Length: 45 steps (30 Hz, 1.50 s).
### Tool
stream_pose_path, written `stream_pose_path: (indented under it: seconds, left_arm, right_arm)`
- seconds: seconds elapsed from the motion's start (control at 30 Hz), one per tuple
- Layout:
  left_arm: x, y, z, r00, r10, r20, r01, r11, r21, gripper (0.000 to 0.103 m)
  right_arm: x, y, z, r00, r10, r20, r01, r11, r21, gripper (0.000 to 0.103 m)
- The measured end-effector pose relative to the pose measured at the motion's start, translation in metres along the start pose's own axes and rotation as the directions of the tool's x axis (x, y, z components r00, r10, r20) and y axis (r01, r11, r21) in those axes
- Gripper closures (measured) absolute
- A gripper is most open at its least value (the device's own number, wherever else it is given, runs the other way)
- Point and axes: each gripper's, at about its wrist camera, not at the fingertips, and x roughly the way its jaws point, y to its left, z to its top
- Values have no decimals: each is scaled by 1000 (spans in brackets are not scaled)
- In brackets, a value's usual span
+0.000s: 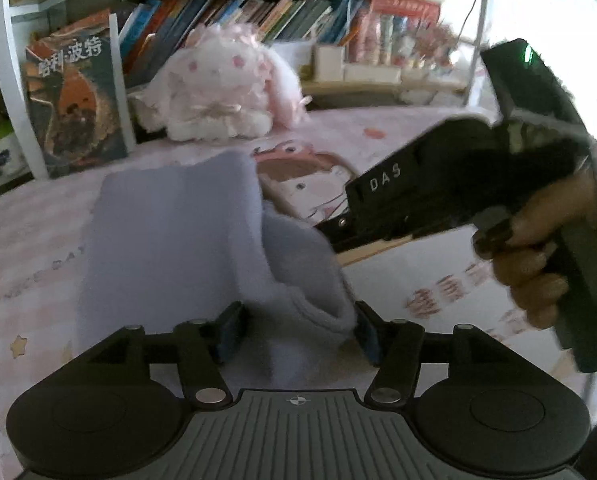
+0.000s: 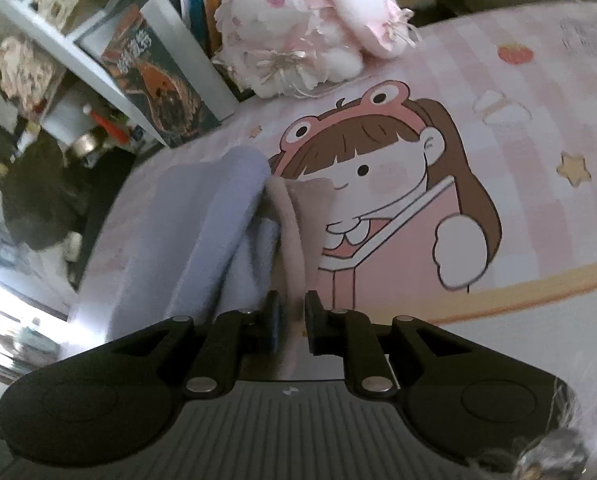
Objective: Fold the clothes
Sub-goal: 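Lift the hem with both grippers and fold it toward the collar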
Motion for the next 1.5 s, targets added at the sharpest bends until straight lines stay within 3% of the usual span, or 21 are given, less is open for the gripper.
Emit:
stream_pose_path:
  seconds: [0.1,0.17,0.27,0.3,0.33,0.5,0.67,0.8,0.9,1.0,1.03,1.07,1.13,1.23,1.3,1.4,1.5]
  left_arm:
    - [-35,20,4,989,-118,85,124,989,-79,43]
    - [-53,38,8,980,-125,153,145,981,-126,43]
    - [-67,68,11,973,-52,224,103,969,-225,44]
    - [-66,75,9,975,-15,220,69,969,-238,45]
    - [-60,73,5,980,-11,200,57,973,-225,49]
    - [-33,64,-14,995,13,100,3,988,-156,51]
    - [-6,56,-33,999,44,1,-44,996,-81,51]
    - [-3,62,-37,999,27,-19,-28,998,-59,51]
    - [-4,62,-38,1000,20,-24,-21,999,-42,51]
    - [-1,62,-38,999,22,-24,-23,999,-39,51]
    - [0,61,-38,999,23,-24,-24,999,-37,50]
    - [0,61,-38,999,23,-24,-24,999,-36,50]
    - [-1,63,-37,1000,19,-25,-20,999,-42,50]
    - [-7,67,-33,1000,10,-11,-11,998,-63,51]
    - [-20,70,-28,999,13,36,-10,996,-84,51]
    - [-40,80,-21,993,23,114,-9,993,-120,51]
    - [-38,94,-16,991,55,120,-35,986,-161,54]
  right_arm:
    - [-11,-8,0,999,44,11,-45,995,92,74]
    - [-18,-14,0,997,77,24,-80,985,154,73]
    - [-13,-16,-1,995,102,15,-103,970,220,74]
    - [-11,-16,-2,994,110,11,-109,964,241,74]
    - [-9,-17,-2,993,118,7,-116,958,262,74]
    - [2,-18,-5,987,157,-8,-144,920,365,72]
    - [19,-19,-3,981,194,4,-175,879,442,65]
    - [37,-23,3,970,237,45,-226,829,512,64]
    - [44,-31,5,937,319,140,-338,733,591,64]
    - [38,-32,11,862,435,263,-500,638,585,63]
    - [34,-31,14,846,452,284,-528,636,563,63]
    - [30,-29,17,838,458,297,-543,645,538,63]
    - [23,-29,22,853,427,299,-521,681,514,63]
    - [15,-27,28,920,304,248,-389,782,486,63]
    - [8,-21,31,941,252,225,-328,839,435,63]
    - [-1,-6,30,958,219,185,-268,914,306,63]
    - [3,23,25,980,179,89,-190,972,135,63]
